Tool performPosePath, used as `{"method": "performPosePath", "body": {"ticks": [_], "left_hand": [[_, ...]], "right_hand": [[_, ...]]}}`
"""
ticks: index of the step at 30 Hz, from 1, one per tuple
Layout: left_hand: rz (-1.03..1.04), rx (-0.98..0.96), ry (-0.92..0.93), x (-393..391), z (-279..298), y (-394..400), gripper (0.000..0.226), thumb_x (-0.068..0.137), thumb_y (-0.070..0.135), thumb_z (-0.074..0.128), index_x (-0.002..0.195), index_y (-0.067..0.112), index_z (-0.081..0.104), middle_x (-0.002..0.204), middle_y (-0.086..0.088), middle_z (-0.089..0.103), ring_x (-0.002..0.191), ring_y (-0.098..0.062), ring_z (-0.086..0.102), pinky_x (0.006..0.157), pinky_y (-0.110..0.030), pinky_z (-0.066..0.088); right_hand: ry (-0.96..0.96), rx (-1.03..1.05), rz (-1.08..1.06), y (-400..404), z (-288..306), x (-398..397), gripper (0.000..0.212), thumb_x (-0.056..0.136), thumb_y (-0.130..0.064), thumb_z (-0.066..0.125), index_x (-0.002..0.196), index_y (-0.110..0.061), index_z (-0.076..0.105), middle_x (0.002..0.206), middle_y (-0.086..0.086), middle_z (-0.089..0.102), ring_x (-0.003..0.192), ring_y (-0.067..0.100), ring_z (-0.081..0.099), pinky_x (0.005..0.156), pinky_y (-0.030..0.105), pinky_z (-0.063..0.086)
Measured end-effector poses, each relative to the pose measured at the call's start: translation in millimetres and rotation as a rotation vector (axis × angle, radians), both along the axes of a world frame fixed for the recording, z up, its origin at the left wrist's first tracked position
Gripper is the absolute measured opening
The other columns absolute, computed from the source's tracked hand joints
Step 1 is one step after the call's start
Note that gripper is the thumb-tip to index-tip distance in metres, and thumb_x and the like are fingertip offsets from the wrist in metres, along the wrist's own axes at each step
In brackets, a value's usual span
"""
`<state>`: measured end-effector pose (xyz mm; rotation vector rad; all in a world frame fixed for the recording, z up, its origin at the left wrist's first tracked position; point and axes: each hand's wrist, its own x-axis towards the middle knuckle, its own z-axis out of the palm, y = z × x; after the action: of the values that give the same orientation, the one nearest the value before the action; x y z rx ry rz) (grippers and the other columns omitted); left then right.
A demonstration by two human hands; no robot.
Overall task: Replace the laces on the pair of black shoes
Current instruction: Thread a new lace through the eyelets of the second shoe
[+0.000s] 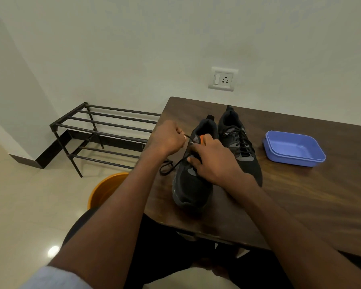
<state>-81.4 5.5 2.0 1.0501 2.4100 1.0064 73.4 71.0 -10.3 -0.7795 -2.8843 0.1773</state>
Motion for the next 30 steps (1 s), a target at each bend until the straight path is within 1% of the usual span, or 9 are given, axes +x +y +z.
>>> {"method": "performPosePath", "body": {"ticks": [3, 5, 11, 16, 19, 21, 24, 27, 30], "left_hand": [[0.024, -0.050, 0.101, 0.7, -0.3, -0.9, 0.009, 0.093, 0.017, 0.068, 0.085, 0.014, 0.073, 0.083, -0.007, 0.072, 0.081, -0.024, 0.070, 0.076, -0.044, 0.063], [0.033, -0.086, 0.142, 0.6, -1.4, -0.4, 0.011, 0.093, 0.019, 0.069, 0.083, 0.018, 0.068, 0.082, -0.003, 0.068, 0.079, -0.020, 0.067, 0.072, -0.039, 0.060], [-0.006, -0.163, 0.140, -1.9, -6.3, 0.7, 0.012, 0.096, 0.018, 0.067, 0.084, 0.015, 0.066, 0.085, -0.005, 0.069, 0.079, -0.019, 0.067, 0.068, -0.032, 0.056], [-0.017, -0.193, 0.135, -4.0, -9.6, 0.7, 0.010, 0.096, 0.019, 0.067, 0.086, 0.017, 0.066, 0.087, -0.004, 0.069, 0.081, -0.018, 0.067, 0.068, -0.032, 0.056], [-0.029, -0.241, 0.145, -2.8, -10.4, 1.9, 0.011, 0.096, 0.019, 0.067, 0.085, 0.018, 0.067, 0.087, -0.004, 0.069, 0.082, -0.018, 0.066, 0.071, -0.034, 0.056], [-0.034, -0.266, 0.154, -3.1, -11.6, 2.8, 0.012, 0.096, 0.020, 0.067, 0.084, 0.018, 0.069, 0.087, -0.004, 0.069, 0.083, -0.018, 0.067, 0.078, -0.039, 0.059], [-0.051, -0.313, 0.173, -2.0, -11.0, 3.1, 0.010, 0.097, 0.021, 0.067, 0.087, 0.018, 0.070, 0.091, -0.005, 0.070, 0.085, -0.019, 0.066, 0.082, -0.040, 0.059], [-0.070, -0.427, 0.217, 0.7, -8.3, 1.4, 0.010, 0.094, 0.027, 0.071, 0.089, 0.021, 0.066, 0.095, -0.003, 0.068, 0.096, -0.021, 0.061, 0.100, -0.048, 0.047], [-0.114, -0.531, 0.270, 4.4, -2.5, -0.3, 0.019, 0.091, 0.039, 0.073, 0.088, 0.023, 0.065, 0.105, -0.002, 0.066, 0.109, -0.025, 0.056, 0.107, -0.055, 0.037]], "right_hand": [[0.127, -0.037, -0.031, -4.9, 5.3, 0.3, 0.030, 0.100, -0.055, 0.053, 0.097, -0.027, 0.064, 0.096, -0.003, 0.052, 0.084, 0.015, 0.054, 0.073, 0.041, 0.055], [0.151, -0.072, -0.079, -5.4, 11.8, 1.8, 0.028, 0.097, -0.050, 0.062, 0.081, -0.027, 0.057, 0.084, -0.004, 0.057, 0.076, 0.016, 0.058, 0.072, 0.043, 0.057], [0.096, -0.138, -0.045, -9.8, 21.2, 2.3, 0.007, 0.095, -0.027, 0.068, 0.102, -0.027, 0.066, 0.100, -0.004, 0.062, 0.089, 0.017, 0.062, 0.077, 0.039, 0.058], [0.120, -0.302, -0.118, -8.7, 21.9, 1.8, 0.025, 0.087, -0.013, 0.072, 0.102, -0.029, 0.060, 0.096, -0.003, 0.062, 0.087, 0.020, 0.064, 0.078, 0.044, 0.060], [0.302, -0.601, -0.261, -5.1, 28.8, 3.3, 0.028, 0.084, -0.008, 0.075, 0.100, -0.025, 0.060, 0.096, -0.001, 0.065, 0.085, 0.018, 0.067, 0.078, 0.040, 0.061], [0.479, -0.875, -0.370, -4.9, 37.1, 2.6, 0.030, 0.086, 0.004, 0.067, 0.104, -0.019, 0.061, 0.098, 0.007, 0.067, 0.085, 0.019, 0.070, 0.072, 0.033, 0.060], [0.720, -1.226, -0.463, -3.6, 51.6, 7.0, 0.035, 0.084, 0.009, 0.052, 0.107, -0.015, 0.063, 0.079, 0.008, 0.064, 0.068, 0.017, 0.061, 0.059, 0.029, 0.047], [0.897, -1.150, -0.446, 9.1, 67.3, 23.8, 0.027, 0.087, 0.005, 0.050, 0.101, -0.013, 0.065, 0.078, 0.001, 0.061, 0.059, 0.010, 0.051, 0.061, 0.029, 0.045], [1.078, -1.023, -0.325, 18.9, 82.3, 40.1, 0.024, 0.088, 0.004, 0.050, 0.093, -0.013, 0.067, 0.073, -0.002, 0.058, 0.052, 0.009, 0.043, 0.056, 0.028, 0.043]]}}
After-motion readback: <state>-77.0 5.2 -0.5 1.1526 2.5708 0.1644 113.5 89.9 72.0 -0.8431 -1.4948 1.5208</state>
